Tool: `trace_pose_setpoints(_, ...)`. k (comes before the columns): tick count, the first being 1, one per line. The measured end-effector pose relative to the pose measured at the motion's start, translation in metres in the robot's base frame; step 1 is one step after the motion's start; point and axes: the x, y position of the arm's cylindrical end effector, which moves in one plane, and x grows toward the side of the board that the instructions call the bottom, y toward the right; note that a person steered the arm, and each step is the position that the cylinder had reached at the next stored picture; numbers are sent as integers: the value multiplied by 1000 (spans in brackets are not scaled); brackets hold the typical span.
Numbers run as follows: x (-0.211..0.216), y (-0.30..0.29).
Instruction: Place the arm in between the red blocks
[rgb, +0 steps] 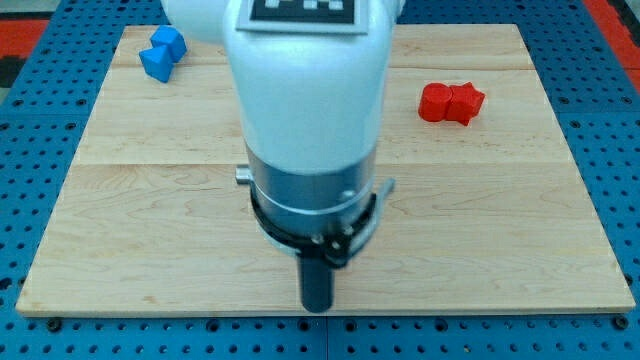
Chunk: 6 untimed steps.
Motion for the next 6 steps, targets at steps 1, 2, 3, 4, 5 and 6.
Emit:
trace_pose_setpoints(1,-19,99)
trace_pose_setpoints(2,-81,124)
trace_pose_setpoints(3,-152,148)
trace_pose_setpoints(4,-206,147)
trace_pose_setpoints(5,-241,169)
trace_pose_setpoints(6,-286,171)
